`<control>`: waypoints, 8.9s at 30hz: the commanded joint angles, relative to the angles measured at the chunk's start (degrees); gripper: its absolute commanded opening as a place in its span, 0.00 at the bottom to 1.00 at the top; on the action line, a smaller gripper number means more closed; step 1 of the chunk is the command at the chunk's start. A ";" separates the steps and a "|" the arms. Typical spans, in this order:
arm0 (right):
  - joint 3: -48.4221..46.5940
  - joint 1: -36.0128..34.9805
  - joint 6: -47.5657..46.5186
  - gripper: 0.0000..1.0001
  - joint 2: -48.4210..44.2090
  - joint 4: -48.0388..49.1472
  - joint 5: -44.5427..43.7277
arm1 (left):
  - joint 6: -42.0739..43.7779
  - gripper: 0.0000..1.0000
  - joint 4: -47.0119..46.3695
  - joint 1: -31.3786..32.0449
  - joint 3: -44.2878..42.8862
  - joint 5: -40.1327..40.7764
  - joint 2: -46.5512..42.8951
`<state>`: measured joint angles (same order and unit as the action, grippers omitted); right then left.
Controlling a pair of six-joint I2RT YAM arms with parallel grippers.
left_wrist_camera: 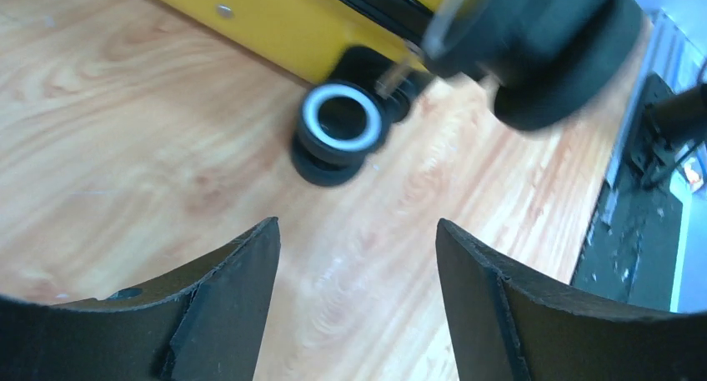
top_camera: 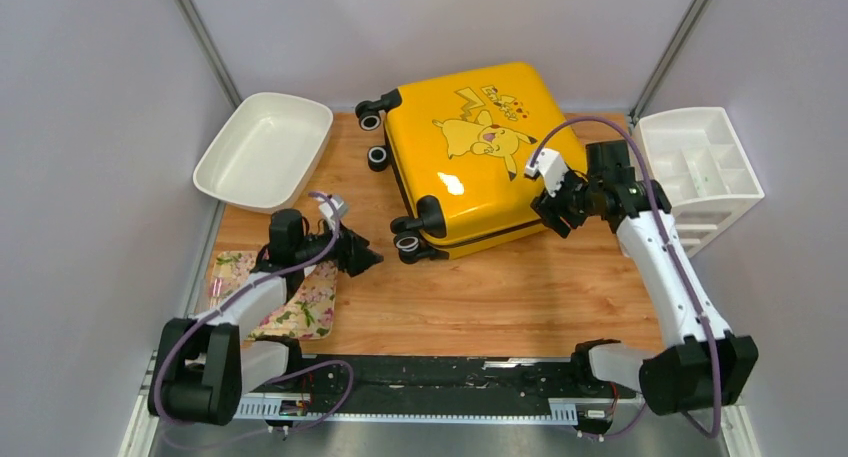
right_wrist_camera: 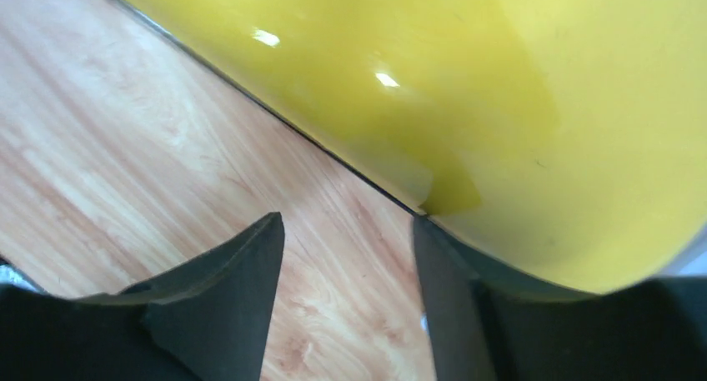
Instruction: Open, take out, and arrange the luggage
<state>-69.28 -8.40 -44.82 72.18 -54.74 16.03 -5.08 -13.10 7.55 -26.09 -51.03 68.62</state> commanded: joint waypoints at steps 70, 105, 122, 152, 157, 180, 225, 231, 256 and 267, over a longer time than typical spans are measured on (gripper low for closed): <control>-26.88 -37.83 -18.03 0.00 23.62 -7.22 -4.43 | 4.99 0.55 -82.43 11.17 9.29 0.41 32.28; -33.99 -40.20 -10.83 0.85 28.80 -11.09 3.40 | 11.42 0.73 -82.43 12.32 15.53 2.60 22.53; -38.64 -43.36 -11.08 1.00 30.29 -9.42 -1.44 | -0.97 0.84 -80.25 -2.63 21.43 -17.62 4.78; -43.67 -44.33 -13.28 0.00 36.36 -13.02 -1.70 | 13.43 0.70 -82.26 8.62 13.79 0.22 21.99; -44.19 -44.33 -12.23 0.00 35.92 -12.67 -1.09 | 16.51 0.66 -82.35 11.52 11.94 3.90 24.45; -42.87 -43.36 -9.24 0.00 36.54 -8.98 -1.09 | 26.17 0.55 -82.61 21.89 8.77 15.07 27.09; -43.66 -44.94 -5.81 0.00 36.01 -5.38 5.23 | 20.90 0.59 -82.61 24.35 14.49 22.11 21.03; -42.35 -44.77 -5.37 0.00 35.75 -3.80 5.51 | 20.64 0.59 -82.61 24.35 13.96 22.90 21.20; -36.72 -43.45 -2.29 0.00 33.99 -0.28 4.62 | 11.24 0.44 -82.70 26.11 5.69 29.93 28.15; -36.63 -43.89 -1.68 0.00 33.64 -0.37 6.12 | 8.34 0.49 -82.70 26.02 8.24 34.06 24.54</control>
<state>-105.80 -50.04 -51.72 108.14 -60.27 18.11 9.15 -77.28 33.36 -16.21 -24.49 95.24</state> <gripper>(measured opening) 0.524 0.485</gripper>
